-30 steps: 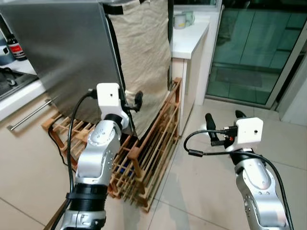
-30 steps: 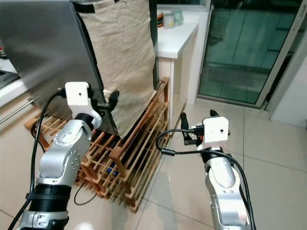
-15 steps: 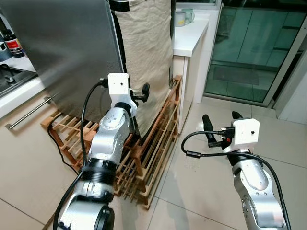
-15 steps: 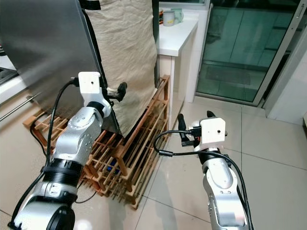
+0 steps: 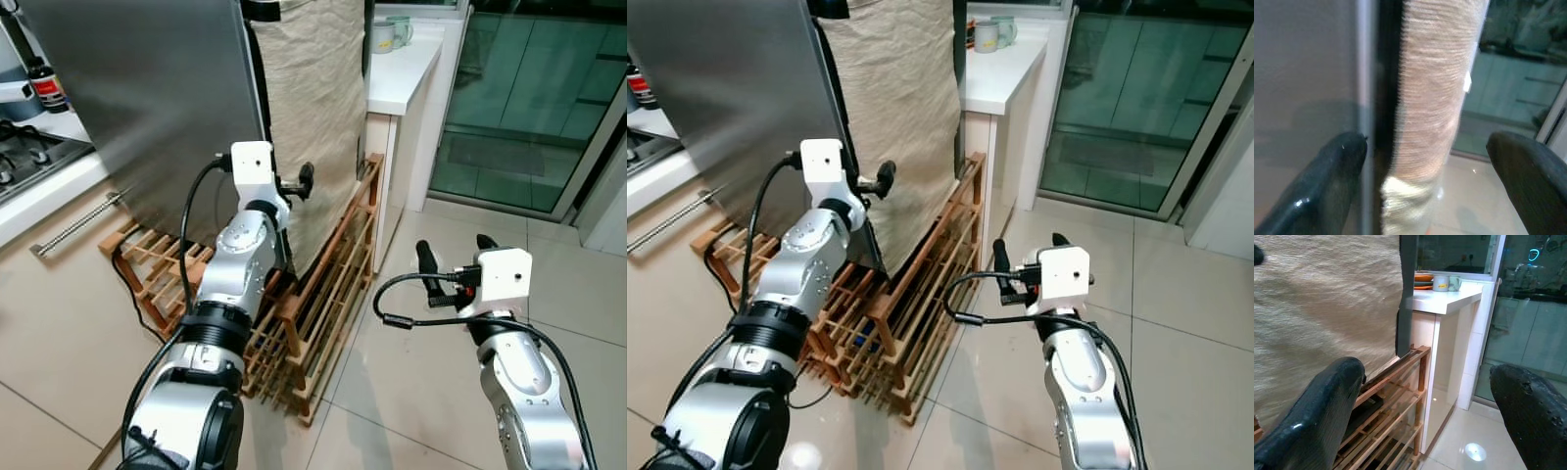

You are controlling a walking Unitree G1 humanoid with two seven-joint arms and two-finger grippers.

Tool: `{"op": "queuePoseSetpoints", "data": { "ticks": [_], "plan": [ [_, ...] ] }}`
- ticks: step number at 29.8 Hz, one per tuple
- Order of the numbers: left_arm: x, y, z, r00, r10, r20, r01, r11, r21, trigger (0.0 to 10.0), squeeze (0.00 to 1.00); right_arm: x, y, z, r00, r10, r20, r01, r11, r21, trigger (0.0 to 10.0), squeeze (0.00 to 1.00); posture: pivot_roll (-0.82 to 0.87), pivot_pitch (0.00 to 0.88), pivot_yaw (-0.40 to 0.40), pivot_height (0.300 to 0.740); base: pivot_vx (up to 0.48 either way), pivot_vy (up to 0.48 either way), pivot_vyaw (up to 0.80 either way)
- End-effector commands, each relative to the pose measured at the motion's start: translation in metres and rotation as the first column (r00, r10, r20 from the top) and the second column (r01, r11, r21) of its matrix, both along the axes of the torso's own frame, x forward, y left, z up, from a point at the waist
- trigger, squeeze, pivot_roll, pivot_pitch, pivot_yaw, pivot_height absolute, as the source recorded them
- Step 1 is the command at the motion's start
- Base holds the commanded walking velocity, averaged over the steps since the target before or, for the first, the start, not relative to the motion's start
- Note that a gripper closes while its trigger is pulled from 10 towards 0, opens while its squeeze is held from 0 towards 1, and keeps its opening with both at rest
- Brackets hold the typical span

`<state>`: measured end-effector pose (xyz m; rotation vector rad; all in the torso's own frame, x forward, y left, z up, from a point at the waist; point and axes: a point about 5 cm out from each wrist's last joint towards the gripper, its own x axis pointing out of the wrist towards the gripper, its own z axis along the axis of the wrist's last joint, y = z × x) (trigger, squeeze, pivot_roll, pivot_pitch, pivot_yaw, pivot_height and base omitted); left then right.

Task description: Restocking fridge

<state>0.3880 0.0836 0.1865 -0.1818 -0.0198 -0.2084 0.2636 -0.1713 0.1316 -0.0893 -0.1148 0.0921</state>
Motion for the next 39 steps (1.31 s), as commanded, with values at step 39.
{"op": "queuePoseSetpoints", "data": {
  "ticks": [39],
  "plan": [
    [-0.081,-0.194,0.028,0.426,-0.888,0.176,0.904,0.41,-0.119,10.0,0.0,-0.042,-0.01,-0.008,0.995,0.001,-0.099,-0.004,0.999,-0.032,10.0,0.05,-0.35,0.0,0.136,0.74,0.0,0.0,0.0]
  ]
}}
